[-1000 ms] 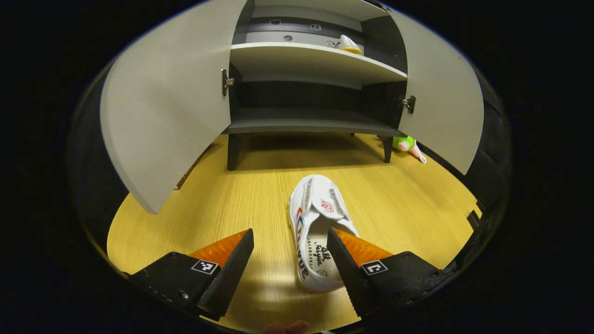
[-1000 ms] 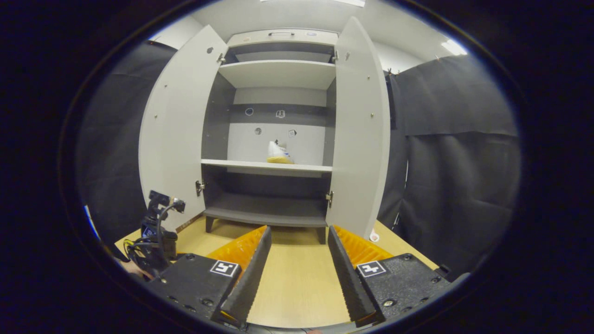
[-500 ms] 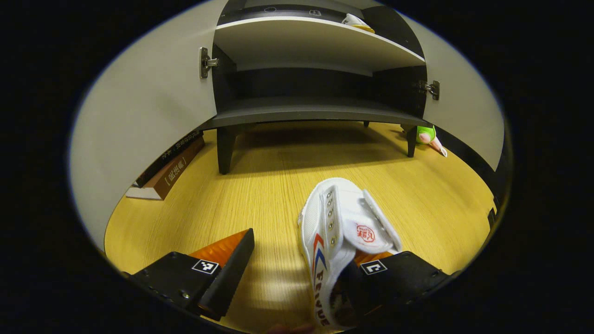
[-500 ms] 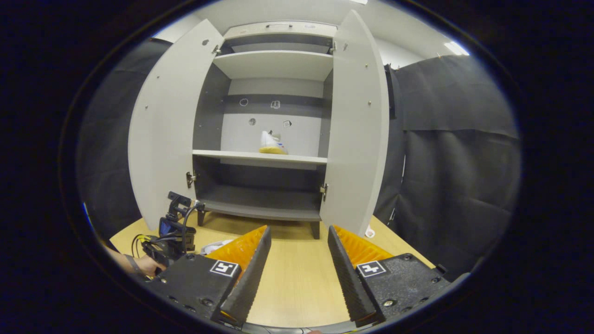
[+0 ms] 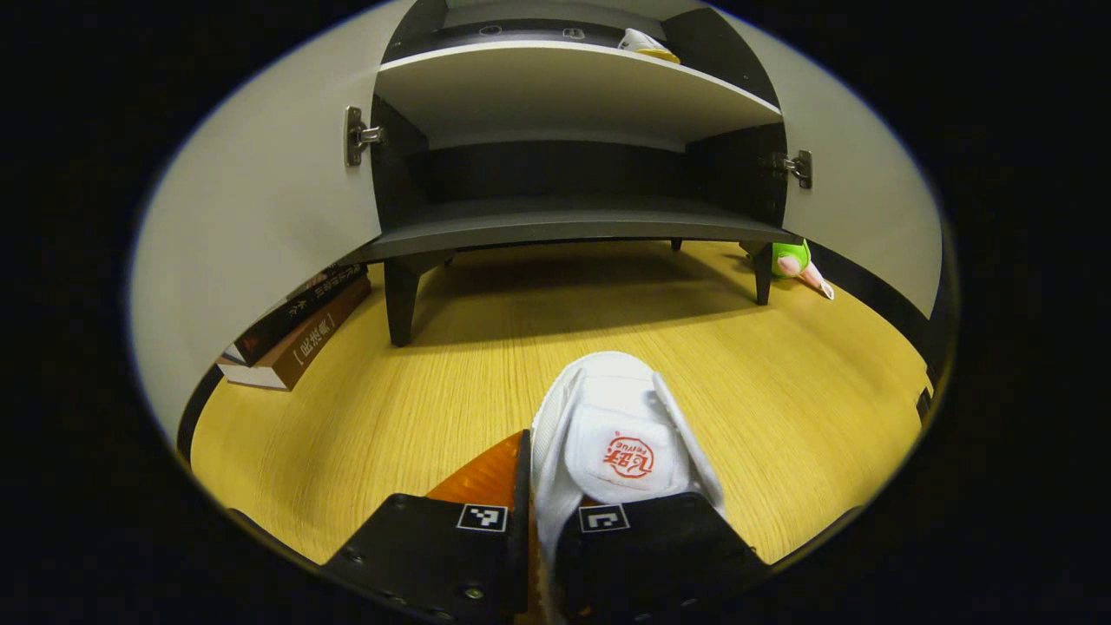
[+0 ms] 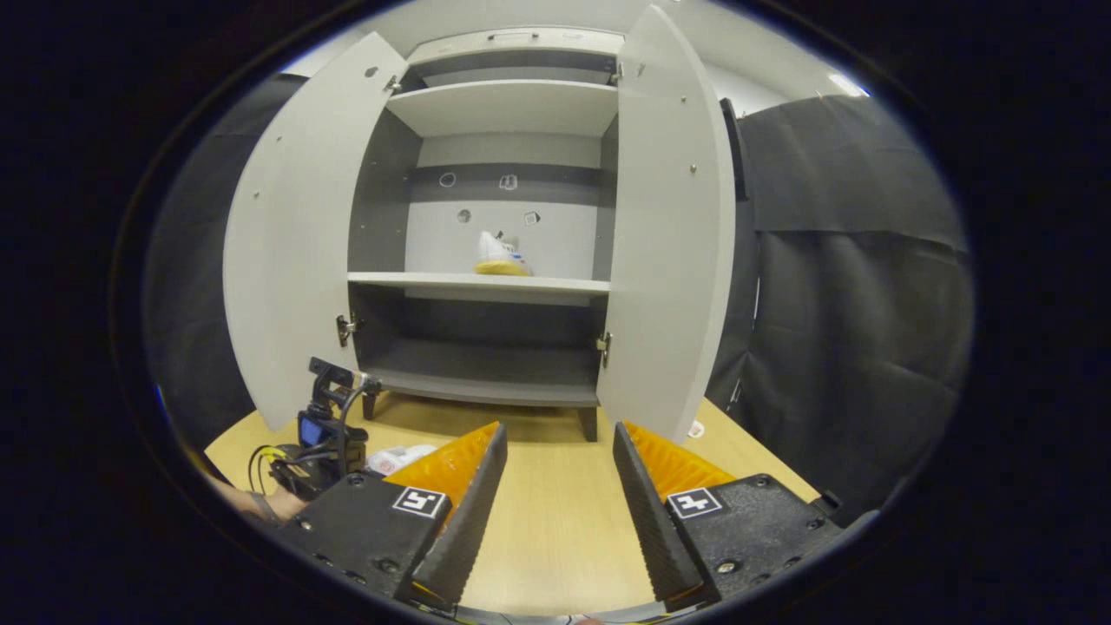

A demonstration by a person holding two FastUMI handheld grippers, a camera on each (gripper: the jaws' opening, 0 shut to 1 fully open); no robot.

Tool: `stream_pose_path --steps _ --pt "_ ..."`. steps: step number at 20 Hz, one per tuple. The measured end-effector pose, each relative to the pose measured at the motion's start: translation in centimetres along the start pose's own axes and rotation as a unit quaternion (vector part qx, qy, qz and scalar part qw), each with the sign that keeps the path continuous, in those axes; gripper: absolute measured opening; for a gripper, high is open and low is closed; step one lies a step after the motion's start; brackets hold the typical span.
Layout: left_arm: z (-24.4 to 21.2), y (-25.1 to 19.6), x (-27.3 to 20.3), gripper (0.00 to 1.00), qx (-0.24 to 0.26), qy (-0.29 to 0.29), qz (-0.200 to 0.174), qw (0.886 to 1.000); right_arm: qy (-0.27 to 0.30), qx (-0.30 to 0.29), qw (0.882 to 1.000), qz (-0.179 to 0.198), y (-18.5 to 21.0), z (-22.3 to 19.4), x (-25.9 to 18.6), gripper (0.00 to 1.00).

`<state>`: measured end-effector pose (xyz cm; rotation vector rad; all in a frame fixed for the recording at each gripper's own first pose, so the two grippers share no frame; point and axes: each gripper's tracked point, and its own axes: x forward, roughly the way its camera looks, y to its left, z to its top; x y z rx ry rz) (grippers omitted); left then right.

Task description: Grab one shoe with the right hand and put it into the shoe cabinet, grab the other shoe with the left hand and put it into the shoe cabinet; then close the right door with the right hand and the left door with the left hand.

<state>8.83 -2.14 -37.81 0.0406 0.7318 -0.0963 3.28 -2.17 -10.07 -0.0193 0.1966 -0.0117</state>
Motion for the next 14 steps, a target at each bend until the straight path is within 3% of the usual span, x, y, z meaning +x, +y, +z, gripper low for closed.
stream_pose_path --steps 1,2,4,8,14 --pt "-0.1 0.1 0.2 0.08 -0.011 0.004 -0.001 1.000 0.000 0.000 1.000 0.002 0.0 0.0 0.1 0.78" --pt "-0.3 -0.2 -0.4 0.02 -0.030 0.014 -0.015 0.999 0.000 0.001 1.000 0.004 0.1 0.0 0.2 0.79" --pt "1.1 -0.7 -2.0 0.01 -0.043 -0.003 -0.028 0.999 0.002 0.002 1.000 0.009 0.4 -0.1 0.4 0.78" --pt "7.2 0.3 -7.9 0.00 -0.020 -0.070 0.008 0.997 0.002 0.006 1.000 0.023 1.2 -0.1 1.0 0.78" --pt "20.8 0.8 -13.9 0.01 -0.067 -0.143 0.015 0.987 -0.017 0.008 0.999 0.049 3.3 1.2 1.9 0.79"
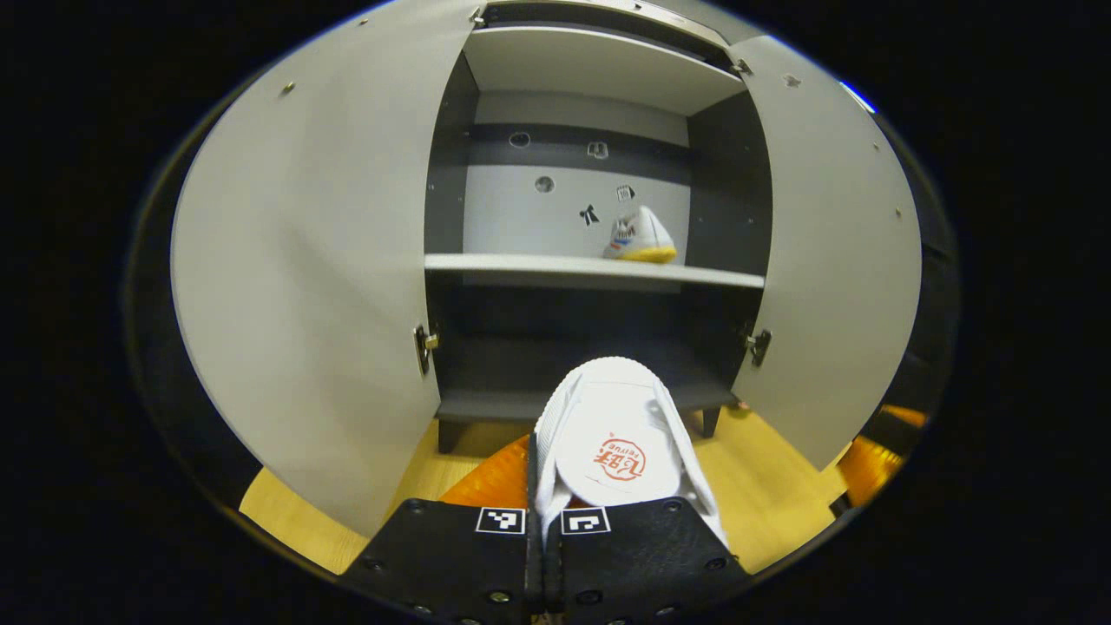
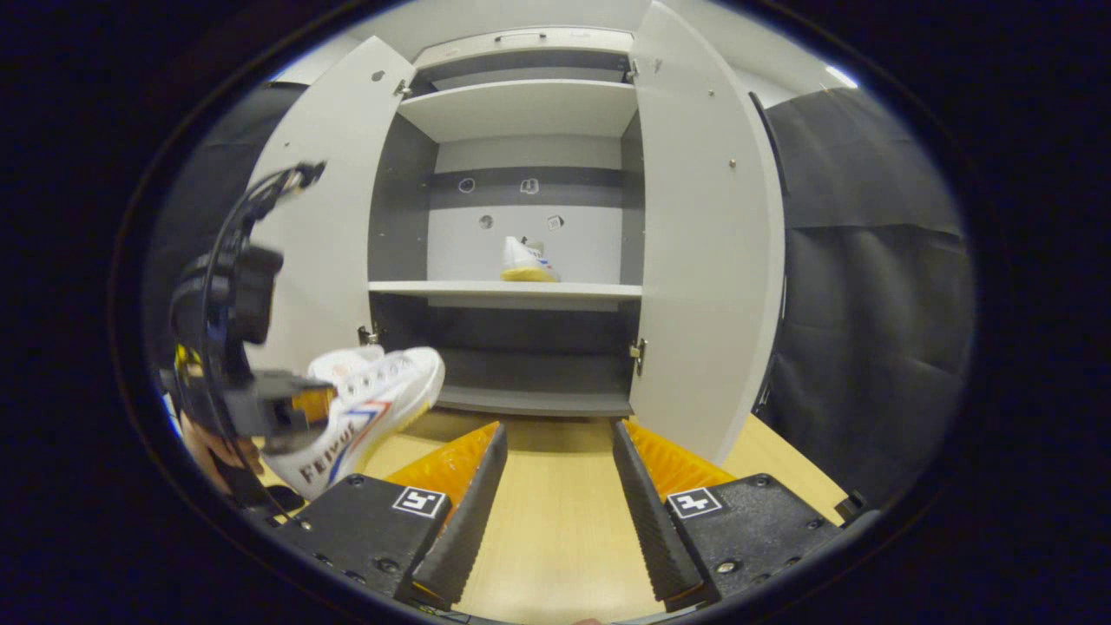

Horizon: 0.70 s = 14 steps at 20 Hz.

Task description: Grab one shoe with the right hand and put it into the shoe cabinet, grab the other shoe with the left hand and put it into the shoe cabinet; then close the right door with the right hand and the left door with the left hand.

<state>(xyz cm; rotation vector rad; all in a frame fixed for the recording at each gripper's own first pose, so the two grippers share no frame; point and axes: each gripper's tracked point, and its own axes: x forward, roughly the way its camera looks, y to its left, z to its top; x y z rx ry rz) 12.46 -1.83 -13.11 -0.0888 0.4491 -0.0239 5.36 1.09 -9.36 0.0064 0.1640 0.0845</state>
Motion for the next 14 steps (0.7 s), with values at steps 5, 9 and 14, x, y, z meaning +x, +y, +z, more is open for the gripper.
stream_pose_path --steps 5,9,14 --pt "11.1 0.4 4.1 0.01 -0.002 -0.055 0.028 0.998 -0.010 -0.001 1.000 0.015 1.1 0.6 0.0 0.79" --pt "16.5 0.4 10.4 0.01 0.003 -0.045 0.038 0.998 -0.016 0.005 1.000 0.008 0.6 0.8 -0.3 0.78" --pt "17.9 0.9 20.5 0.01 0.001 0.048 0.065 0.997 -0.007 0.014 1.000 -0.002 -0.5 0.2 -0.6 0.78"
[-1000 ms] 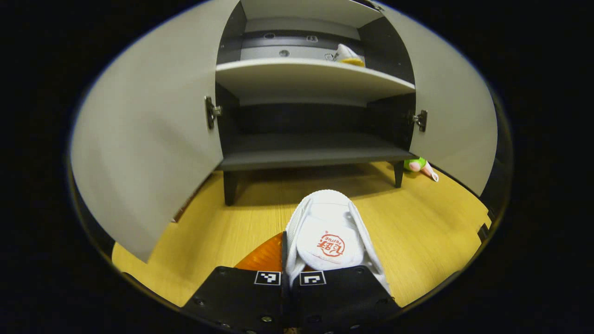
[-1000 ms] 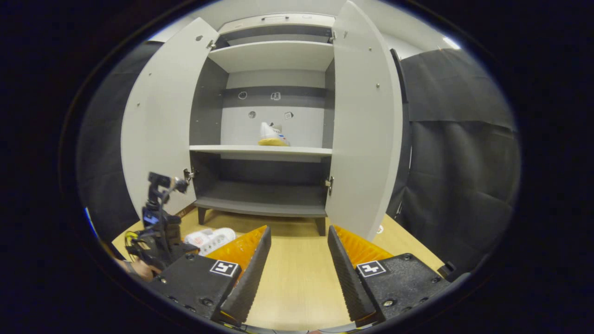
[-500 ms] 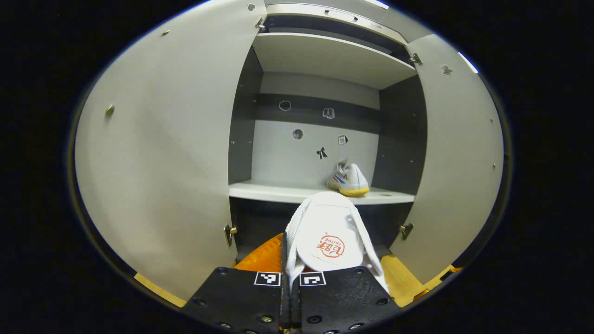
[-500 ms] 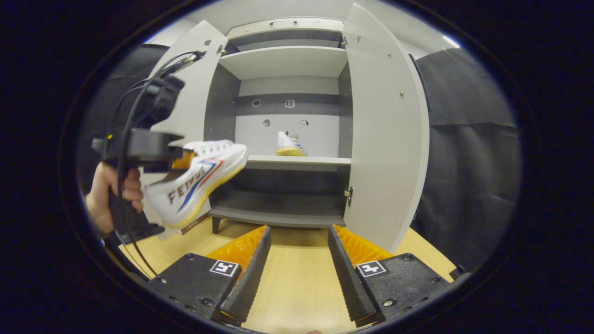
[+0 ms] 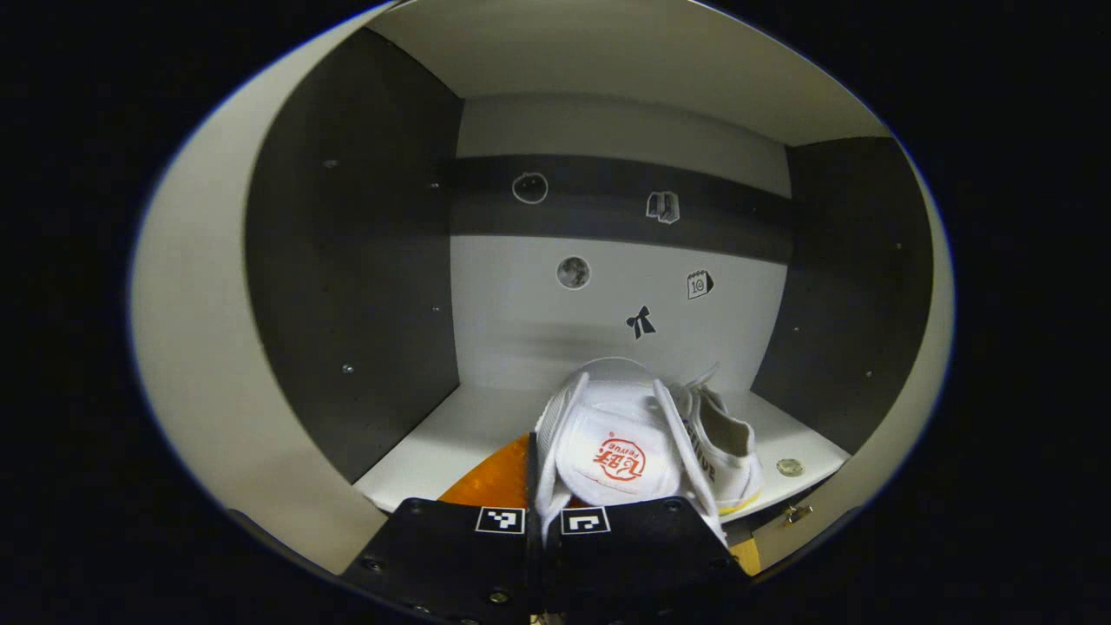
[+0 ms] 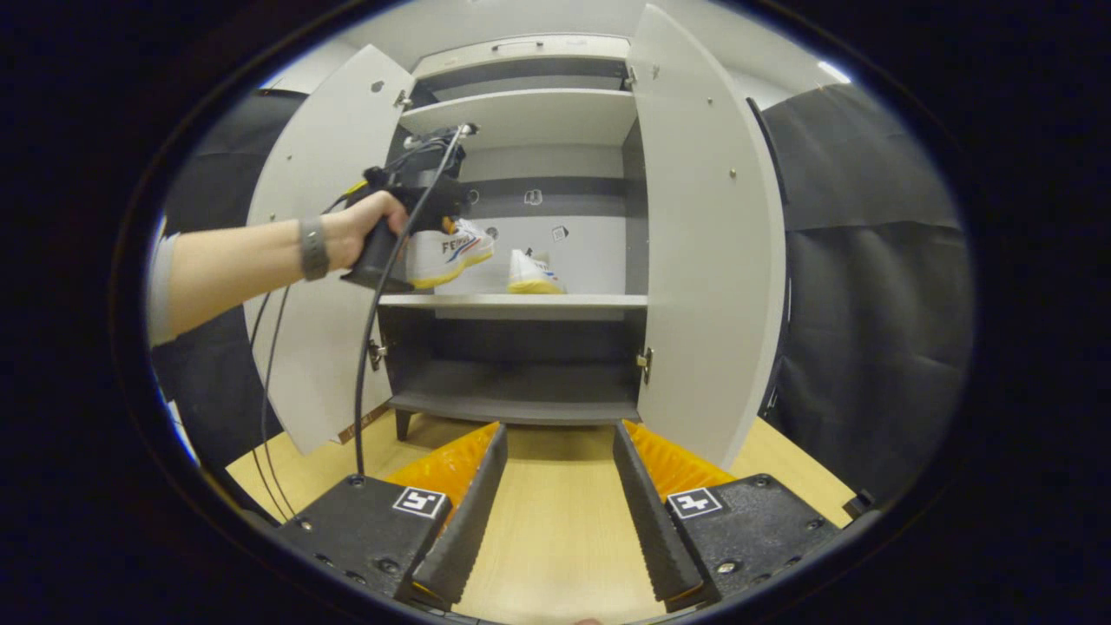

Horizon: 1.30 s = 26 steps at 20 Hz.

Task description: Grab one shoe with the right hand and put it into the shoe cabinet, grab the other shoe with the left hand and put it into the shoe cabinet; then close the right door with the right hand and the left door with the left hand.

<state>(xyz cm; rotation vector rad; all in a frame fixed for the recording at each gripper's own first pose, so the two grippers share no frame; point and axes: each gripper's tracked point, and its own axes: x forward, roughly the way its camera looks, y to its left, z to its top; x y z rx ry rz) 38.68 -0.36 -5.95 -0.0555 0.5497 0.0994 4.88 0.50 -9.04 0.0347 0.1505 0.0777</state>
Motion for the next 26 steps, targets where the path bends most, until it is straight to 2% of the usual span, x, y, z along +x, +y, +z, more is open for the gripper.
stream_pose_path --steps 6,10,11,12,13,14,15,17,18,21,22,23,24,26 --pt "-1.4 0.0 5.6 0.01 0.011 0.074 0.024 0.997 -0.001 0.005 1.000 -0.021 -1.7 -0.1 -0.2 0.78" --pt "-2.8 -0.3 6.9 0.01 0.009 0.110 0.014 0.994 0.004 0.006 1.000 -0.030 -2.6 -0.6 0.0 0.78" --pt "-2.6 -0.7 7.0 0.12 0.003 0.112 0.002 0.994 0.008 0.008 0.999 -0.032 -2.7 -0.8 0.2 0.78" --pt "-2.6 -1.3 6.9 0.09 -0.008 0.114 -0.010 0.993 0.011 0.011 0.999 -0.031 -2.8 -0.9 0.3 0.78" --pt "-2.7 -1.5 6.9 0.15 -0.016 0.116 -0.017 0.993 0.011 0.014 0.999 -0.031 -2.9 -0.9 0.4 0.79" --pt "-2.6 -1.3 6.8 0.27 -0.015 0.116 -0.015 0.993 0.011 0.015 0.999 -0.031 -3.0 -0.9 0.5 0.78" --pt "-2.9 -1.2 6.7 0.29 -0.014 0.120 -0.012 0.993 0.011 0.015 0.999 -0.031 -3.0 -0.9 0.5 0.78" --pt "-2.6 -0.9 6.1 0.31 -0.015 0.118 -0.012 0.993 0.009 0.013 0.999 -0.031 -3.1 -0.7 0.5 0.78" --pt "-2.4 -1.2 5.4 0.35 -0.017 0.117 -0.021 0.993 0.008 0.012 0.999 -0.030 -3.1 -0.7 0.5 0.78" --pt "-0.7 -1.8 2.6 0.38 -0.008 0.087 -0.054 0.995 0.009 0.011 1.000 -0.027 -3.0 -0.8 0.4 0.78" --pt "0.3 -1.8 1.2 0.26 -0.004 0.068 -0.062 0.996 0.009 0.012 1.000 -0.025 -2.9 -0.9 0.3 0.78" --pt "1.2 -2.0 -0.3 0.25 -0.003 0.047 -0.073 0.996 0.011 0.011 1.000 -0.025 -2.9 -1.0 0.3 0.78" --pt "2.0 -2.1 -2.2 0.38 -0.005 0.028 -0.086 0.996 0.011 0.011 1.000 -0.023 -2.8 -0.9 0.2 0.78" --pt "2.7 -2.5 -6.5 0.38 -0.013 -0.010 -0.117 0.993 0.010 0.007 1.000 -0.019 -2.7 -0.7 0.1 0.78"
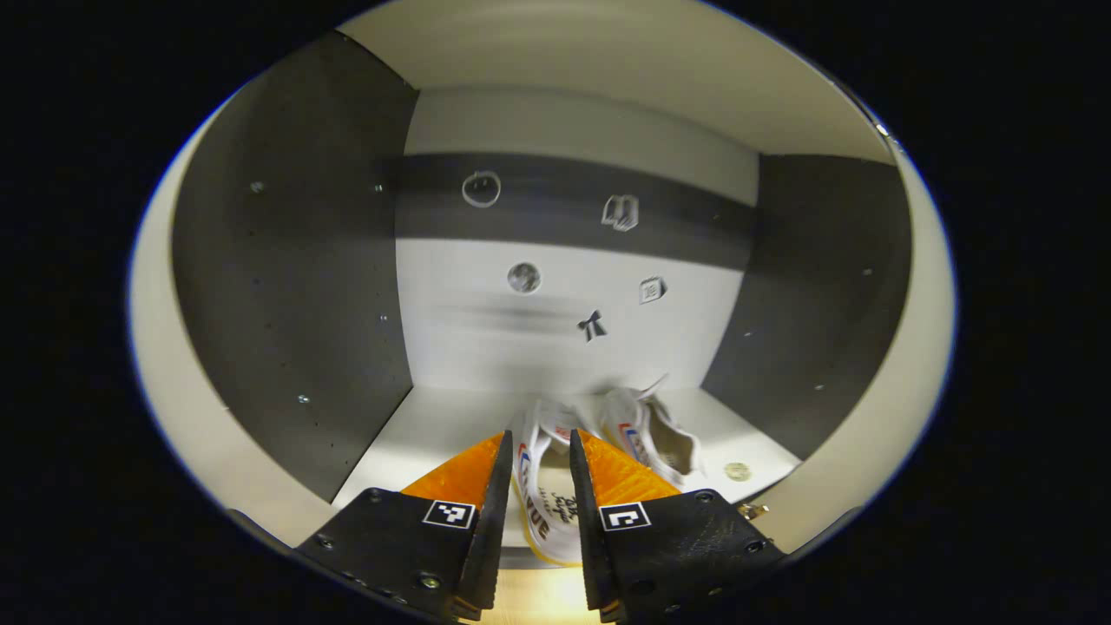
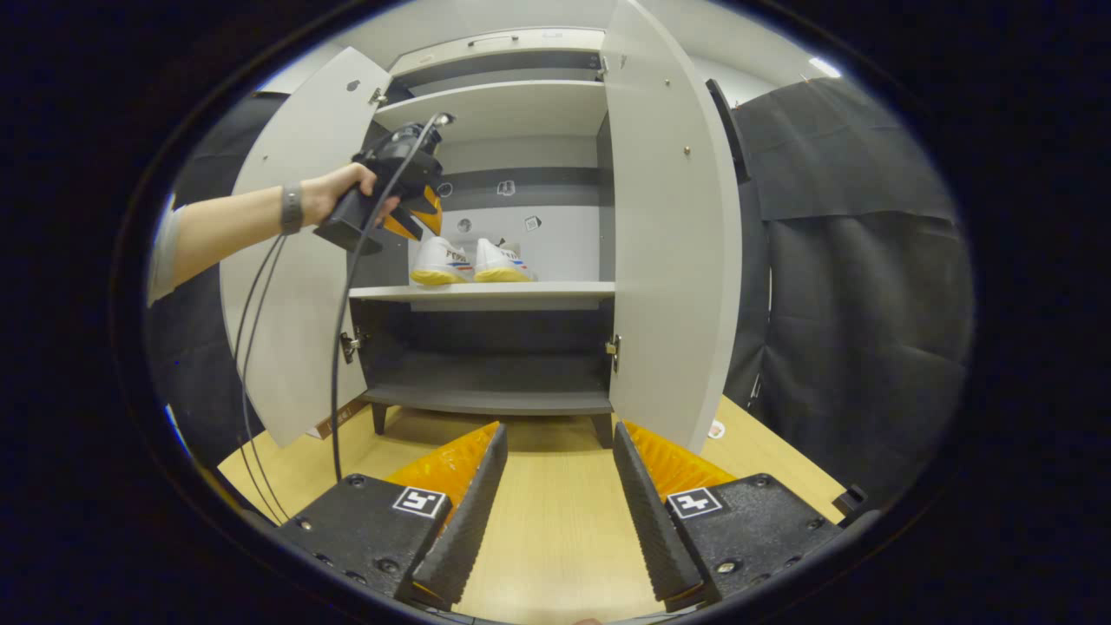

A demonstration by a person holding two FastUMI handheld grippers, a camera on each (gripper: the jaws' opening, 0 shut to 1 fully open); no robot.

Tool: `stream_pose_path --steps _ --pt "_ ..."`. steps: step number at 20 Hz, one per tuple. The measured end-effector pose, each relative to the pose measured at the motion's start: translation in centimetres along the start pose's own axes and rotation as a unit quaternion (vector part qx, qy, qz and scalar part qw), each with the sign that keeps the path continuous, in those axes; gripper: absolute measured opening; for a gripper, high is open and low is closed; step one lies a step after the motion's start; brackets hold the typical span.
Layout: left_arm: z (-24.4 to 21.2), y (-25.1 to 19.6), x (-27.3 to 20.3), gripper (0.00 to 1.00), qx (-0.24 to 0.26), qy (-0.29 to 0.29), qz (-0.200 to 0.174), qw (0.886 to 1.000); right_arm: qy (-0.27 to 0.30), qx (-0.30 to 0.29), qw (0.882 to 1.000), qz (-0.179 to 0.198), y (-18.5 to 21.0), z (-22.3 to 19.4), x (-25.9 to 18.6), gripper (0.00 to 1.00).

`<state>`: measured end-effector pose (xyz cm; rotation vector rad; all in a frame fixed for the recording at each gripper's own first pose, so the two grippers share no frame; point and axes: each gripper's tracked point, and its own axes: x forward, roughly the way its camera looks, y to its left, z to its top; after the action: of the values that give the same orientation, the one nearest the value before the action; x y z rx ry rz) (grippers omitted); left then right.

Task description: Grab one shoe with the right hand and put it into the shoe cabinet, grab the other shoe with the left hand and put it into the shoe cabinet; then close the right door with the right hand and the left door with the left hand.

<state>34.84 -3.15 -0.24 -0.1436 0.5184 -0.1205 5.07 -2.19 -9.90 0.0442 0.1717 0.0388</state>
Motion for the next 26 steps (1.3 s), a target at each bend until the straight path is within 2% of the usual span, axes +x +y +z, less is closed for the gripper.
stream_pose_path --steps 3,4,8,11,14,15,16,17,18,19,23,26 --pt "-0.9 -0.6 -6.4 0.38 0.012 -0.077 -0.023 0.997 -0.003 -0.004 1.000 0.008 0.1 0.6 -0.4 0.79" --pt "-2.0 -0.6 -8.4 0.42 0.022 -0.098 -0.022 0.995 -0.008 -0.003 1.000 0.010 0.2 1.0 -0.7 0.78" --pt "-8.9 -0.1 -15.7 0.55 0.048 -0.152 0.013 0.987 -0.031 -0.013 0.999 0.019 0.4 2.9 -2.0 0.78" --pt "-13.2 -1.2 -20.7 0.58 0.053 -0.182 0.024 0.982 -0.039 -0.012 0.999 0.027 0.7 3.7 -2.9 0.78" --pt "-16.8 -3.5 -24.6 0.67 0.061 -0.183 0.008 0.981 -0.047 -0.017 0.998 0.032 1.2 4.3 -3.9 0.78" --pt "-17.6 -3.8 -25.5 0.82 0.063 -0.181 0.011 0.981 -0.050 -0.017 0.998 0.035 1.5 4.4 -4.3 0.78" --pt "-18.6 -4.1 -26.1 0.85 0.061 -0.178 0.013 0.982 -0.051 -0.017 0.998 0.037 1.8 4.4 -4.7 0.78" --pt "-19.3 -4.3 -26.8 0.86 0.054 -0.179 0.016 0.982 -0.051 -0.016 0.998 0.041 2.1 4.4 -5.1 0.78" --pt "-20.1 -4.5 -27.6 0.79 0.045 -0.180 0.017 0.982 -0.050 -0.015 0.998 0.044 2.2 4.3 -5.6 0.78" --pt "-20.9 -4.7 -28.2 0.87 0.040 -0.183 0.015 0.982 -0.050 -0.014 0.998 0.042 2.1 4.3 -6.0 0.78" --pt "-22.9 -4.4 -29.6 0.87 0.072 -0.177 0.034 0.981 -0.052 -0.002 0.998 0.029 0.4 5.1 -7.4 0.78" --pt "-24.2 -5.1 -29.9 0.87 0.068 -0.165 0.025 0.984 -0.066 0.006 0.998 0.013 -2.3 7.3 -8.4 0.81"
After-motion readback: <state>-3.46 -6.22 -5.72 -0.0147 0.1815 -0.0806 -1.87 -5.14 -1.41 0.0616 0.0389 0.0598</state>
